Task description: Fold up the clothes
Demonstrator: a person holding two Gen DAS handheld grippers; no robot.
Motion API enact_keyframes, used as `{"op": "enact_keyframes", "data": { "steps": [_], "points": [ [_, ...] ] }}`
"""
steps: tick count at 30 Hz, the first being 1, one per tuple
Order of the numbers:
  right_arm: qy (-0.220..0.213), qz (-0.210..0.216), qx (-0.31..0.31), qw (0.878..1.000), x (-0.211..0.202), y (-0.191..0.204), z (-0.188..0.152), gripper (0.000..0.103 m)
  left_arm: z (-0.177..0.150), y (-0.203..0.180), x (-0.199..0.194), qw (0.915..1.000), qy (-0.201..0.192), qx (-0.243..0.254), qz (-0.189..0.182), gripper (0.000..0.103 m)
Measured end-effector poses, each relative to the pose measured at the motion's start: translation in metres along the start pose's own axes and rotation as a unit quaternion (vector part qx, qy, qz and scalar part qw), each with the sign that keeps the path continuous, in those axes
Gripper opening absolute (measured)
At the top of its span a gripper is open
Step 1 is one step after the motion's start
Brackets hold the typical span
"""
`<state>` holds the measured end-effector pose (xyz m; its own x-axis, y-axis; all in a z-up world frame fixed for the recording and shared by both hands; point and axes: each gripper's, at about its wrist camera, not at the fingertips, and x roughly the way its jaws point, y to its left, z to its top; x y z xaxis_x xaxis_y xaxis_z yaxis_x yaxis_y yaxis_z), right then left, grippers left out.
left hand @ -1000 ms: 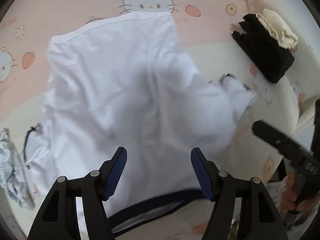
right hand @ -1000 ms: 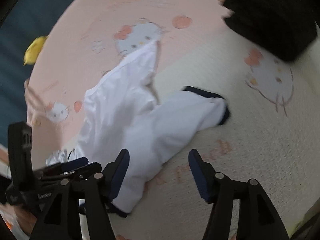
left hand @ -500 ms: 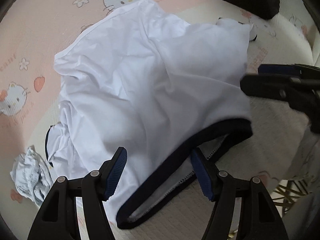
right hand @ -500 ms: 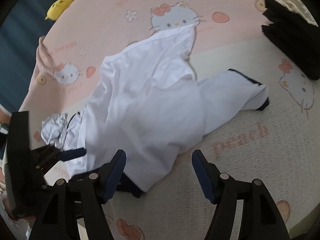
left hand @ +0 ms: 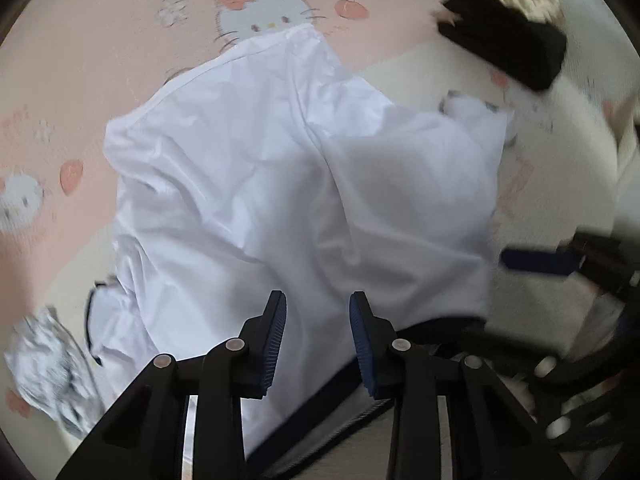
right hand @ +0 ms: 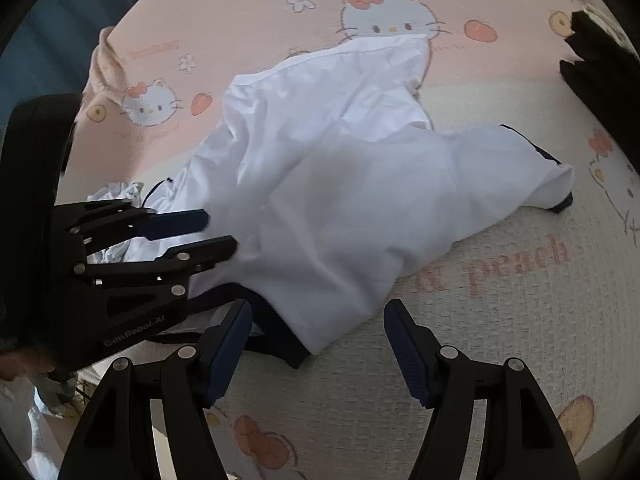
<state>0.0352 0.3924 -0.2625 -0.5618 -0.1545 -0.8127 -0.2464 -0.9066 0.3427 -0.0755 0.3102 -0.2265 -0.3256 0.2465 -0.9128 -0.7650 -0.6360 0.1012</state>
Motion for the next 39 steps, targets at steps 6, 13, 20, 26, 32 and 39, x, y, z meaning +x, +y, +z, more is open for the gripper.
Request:
{"op": "enact_keyframes", "data": {
  "steps": [6,13,20,26,32,39],
  "points": [
    [0.031,-0.052,-0.046,0.997,0.017,0.01,-0.009,0.068,-0.007,0.011,-0.006,0.9944,0.018,-0.083,-0.063,0.044],
    [0.009,-0.096,-0.05,0.994,0.017,0.01,-0.007,0.06,-0.017,0.02,-0.006,0.9846,0.026,-0.144,-0.095,0.067],
    [-0.026,-0.085,0.002,0.996,0.0,-0.005,0.003,0.006,-0.022,0.008,-0.004,0.99,0.035,-0.118,-0.07,0.067],
    [-0.069,-0.044,0.017,0.997,-0.014,-0.001,0.012,0.006,-0.019,-0.011,-0.012,0.9938,0.014,-0.091,-0.063,0.067],
    [-0.083,0.001,0.056,0.995,-0.015,-0.011,0.014,0.006,-0.016,-0.026,-0.008,0.9964,-0.008,-0.077,-0.034,0.067],
    [-0.102,0.018,0.092,0.99,-0.022,-0.022,0.022,0.006,0.007,-0.031,-0.002,0.9979,-0.041,-0.05,-0.01,0.065]
  ]
}}
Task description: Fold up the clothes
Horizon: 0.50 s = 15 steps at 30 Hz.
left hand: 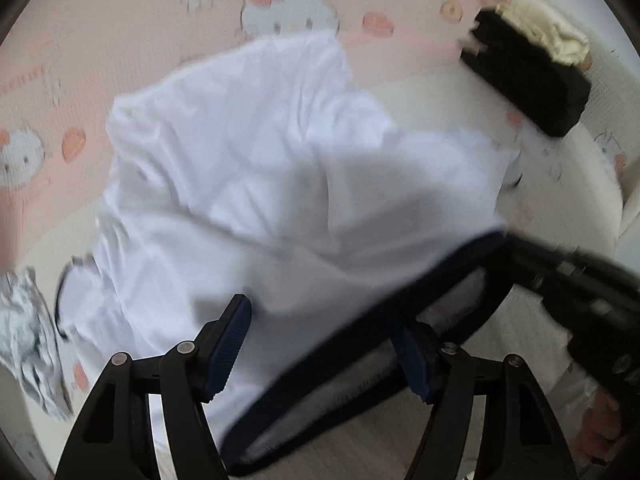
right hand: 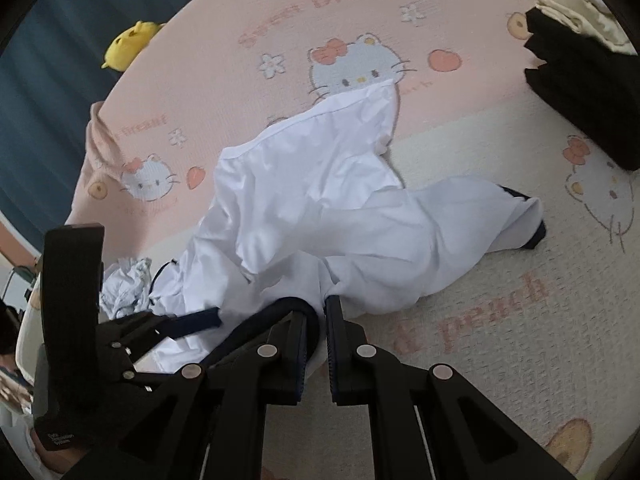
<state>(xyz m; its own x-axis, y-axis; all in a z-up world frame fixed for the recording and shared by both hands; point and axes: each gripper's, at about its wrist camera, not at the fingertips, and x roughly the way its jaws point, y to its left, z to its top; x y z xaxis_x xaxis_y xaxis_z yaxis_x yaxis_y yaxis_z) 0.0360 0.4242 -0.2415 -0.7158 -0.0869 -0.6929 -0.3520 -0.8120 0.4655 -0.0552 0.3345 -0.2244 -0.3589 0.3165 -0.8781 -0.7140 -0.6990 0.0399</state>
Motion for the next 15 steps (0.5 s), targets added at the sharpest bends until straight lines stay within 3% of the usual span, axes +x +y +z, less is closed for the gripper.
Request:
{"op": "enact_keyframes", "data": {
  "steps": [1,3,5,6,7,8,15],
  "points": [
    [-0.001,-0.001,0.004,1.0,-0.001,-0.001,0.0,0.006,0.005,0.0,-0.005,0.9998,-0.018,0.011,-0.001,0.06],
    [-0.002,0.0,0.01,1.0,-0.002,-0.003,0.001,0.008,0.013,-0.003,-0.009,0.9985,-0.036,0.041,0.004,0.033],
    [0.001,-0.005,0.006,1.0,0.0,0.0,0.002,0.019,0.02,-0.008,-0.008,0.996,-0.041,0.076,0.024,0.022],
    [-0.002,-0.014,0.002,1.0,0.0,0.002,0.003,0.035,0.021,-0.01,-0.008,0.9954,-0.041,0.082,0.025,0.018],
    [-0.006,-0.024,-0.002,1.0,0.0,0.004,0.003,0.055,0.025,-0.009,-0.007,0.9955,-0.042,0.082,0.021,0.017],
    [-0.01,-0.034,-0.007,0.999,-0.001,0.006,0.003,0.059,0.03,-0.005,-0.007,0.9959,-0.044,0.077,0.016,0.015],
    [0.013,-0.029,-0.012,0.999,0.013,0.01,0.009,0.067,0.046,0.015,-0.014,0.9981,-0.059,0.015,-0.011,0.015]
  ]
}}
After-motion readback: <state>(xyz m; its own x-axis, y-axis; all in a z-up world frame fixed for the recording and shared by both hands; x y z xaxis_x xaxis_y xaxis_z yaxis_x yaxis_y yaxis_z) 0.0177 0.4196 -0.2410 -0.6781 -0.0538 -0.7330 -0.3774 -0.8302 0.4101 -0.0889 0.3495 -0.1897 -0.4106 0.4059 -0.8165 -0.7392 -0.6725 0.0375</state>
